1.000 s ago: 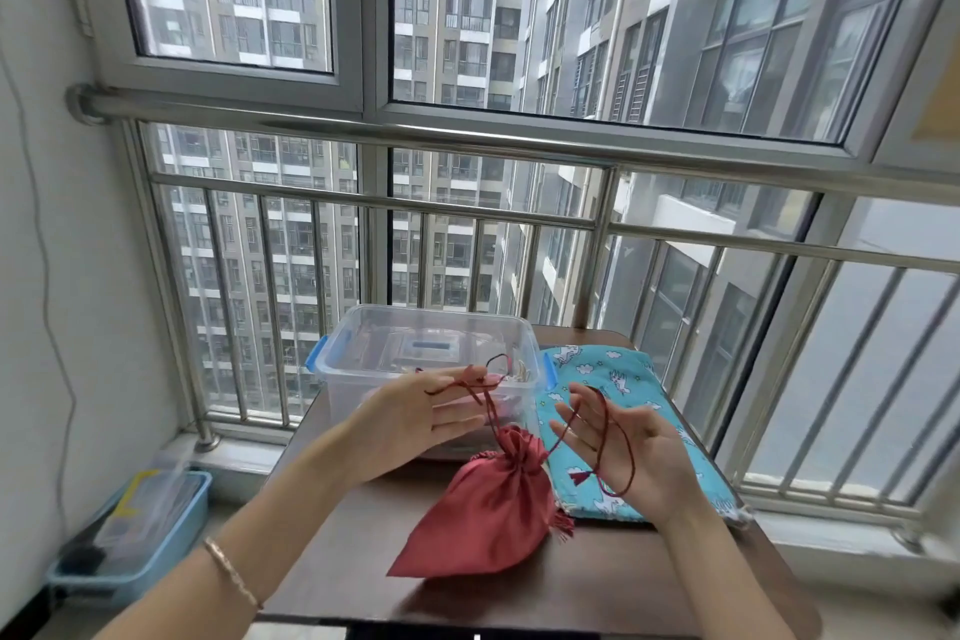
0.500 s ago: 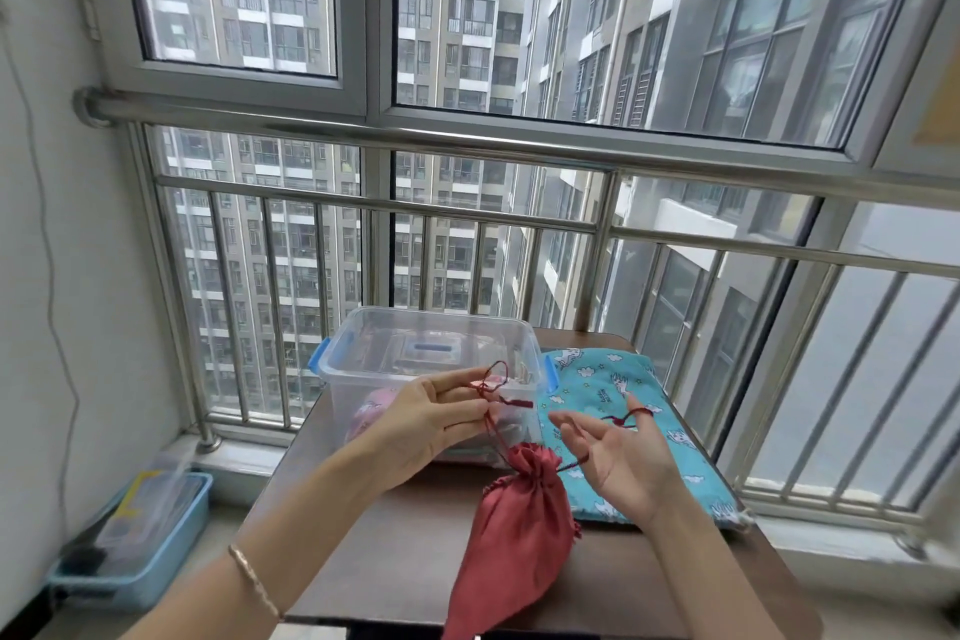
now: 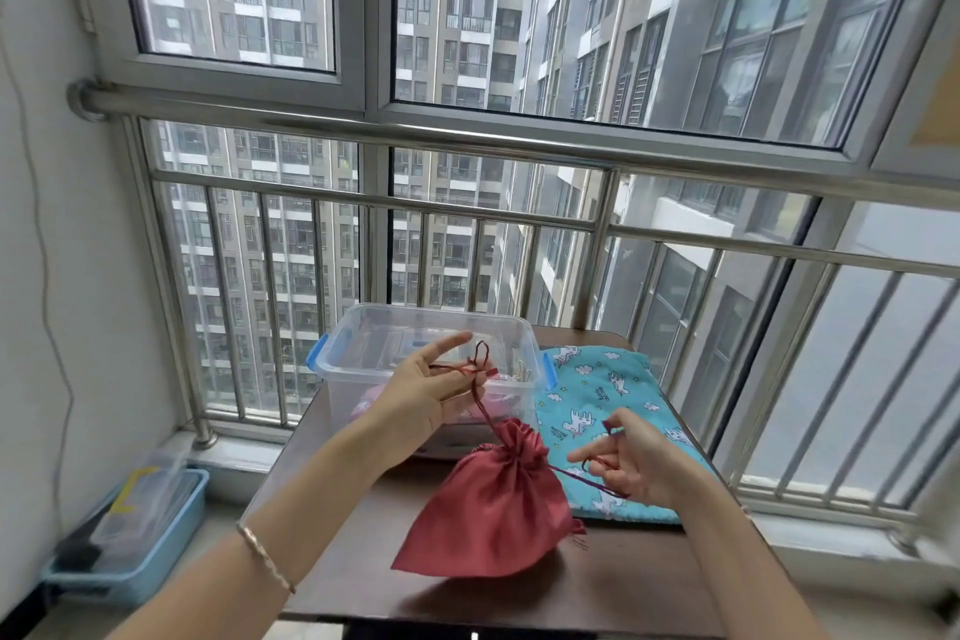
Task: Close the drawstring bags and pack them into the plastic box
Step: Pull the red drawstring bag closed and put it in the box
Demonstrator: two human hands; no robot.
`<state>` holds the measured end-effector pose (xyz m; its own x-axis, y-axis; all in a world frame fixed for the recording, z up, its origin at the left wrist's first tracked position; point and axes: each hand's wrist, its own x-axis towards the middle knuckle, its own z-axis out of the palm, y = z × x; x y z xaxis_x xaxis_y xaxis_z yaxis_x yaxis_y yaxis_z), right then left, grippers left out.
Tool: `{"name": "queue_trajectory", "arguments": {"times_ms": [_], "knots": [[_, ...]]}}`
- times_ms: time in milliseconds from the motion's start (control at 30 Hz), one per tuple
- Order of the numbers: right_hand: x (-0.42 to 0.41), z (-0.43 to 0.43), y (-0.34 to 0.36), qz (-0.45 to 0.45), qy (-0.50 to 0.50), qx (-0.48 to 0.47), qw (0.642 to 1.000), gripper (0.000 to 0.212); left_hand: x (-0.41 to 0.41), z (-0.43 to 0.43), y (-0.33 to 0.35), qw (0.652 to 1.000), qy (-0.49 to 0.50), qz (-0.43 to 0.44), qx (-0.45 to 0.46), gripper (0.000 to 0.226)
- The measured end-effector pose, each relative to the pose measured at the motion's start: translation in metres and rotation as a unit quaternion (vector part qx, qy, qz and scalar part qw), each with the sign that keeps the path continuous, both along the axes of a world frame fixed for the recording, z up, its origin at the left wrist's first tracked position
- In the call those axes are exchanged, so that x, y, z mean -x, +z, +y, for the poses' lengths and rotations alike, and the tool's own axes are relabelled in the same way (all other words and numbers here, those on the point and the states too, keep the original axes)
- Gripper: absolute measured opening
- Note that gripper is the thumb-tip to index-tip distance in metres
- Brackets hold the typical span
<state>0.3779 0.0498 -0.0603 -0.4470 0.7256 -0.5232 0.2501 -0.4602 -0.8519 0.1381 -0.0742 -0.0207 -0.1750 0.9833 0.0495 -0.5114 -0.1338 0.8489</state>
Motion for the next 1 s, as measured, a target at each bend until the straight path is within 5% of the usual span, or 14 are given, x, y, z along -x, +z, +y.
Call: {"name": "queue_trajectory", "arguments": {"times_ms": [133, 333, 533, 767, 1000], "knots": [[0.007, -0.004, 0.006, -0.079, 0.095, -0.042, 0.991, 0.059, -0.004, 0.005, 0.001, 0.999, -0.014, 0.026, 0.018, 0.050], [0.027, -0.020, 0.029, -0.147, 0.185, -0.231, 0.944, 0.003, -0.018, 0.015, 0.001, 0.996, -0.024, 0.069, 0.048, 0.044], [0.051, -0.034, 0.032, -0.043, 0.148, -0.350, 0.924, 0.029, -0.023, 0.019, 0.005, 0.977, -0.037, 0.212, 0.008, 0.040], [0.067, -0.046, 0.020, 0.066, 0.143, -0.315, 0.936, 0.022, -0.033, 0.027, 0.005, 0.956, -0.018, 0.292, 0.031, 0.038], [0.060, -0.046, 0.016, 0.110, 0.117, -0.234, 0.959, 0.037, -0.023, 0.020, 0.004, 0.861, -0.021, 0.507, 0.032, 0.060]]}}
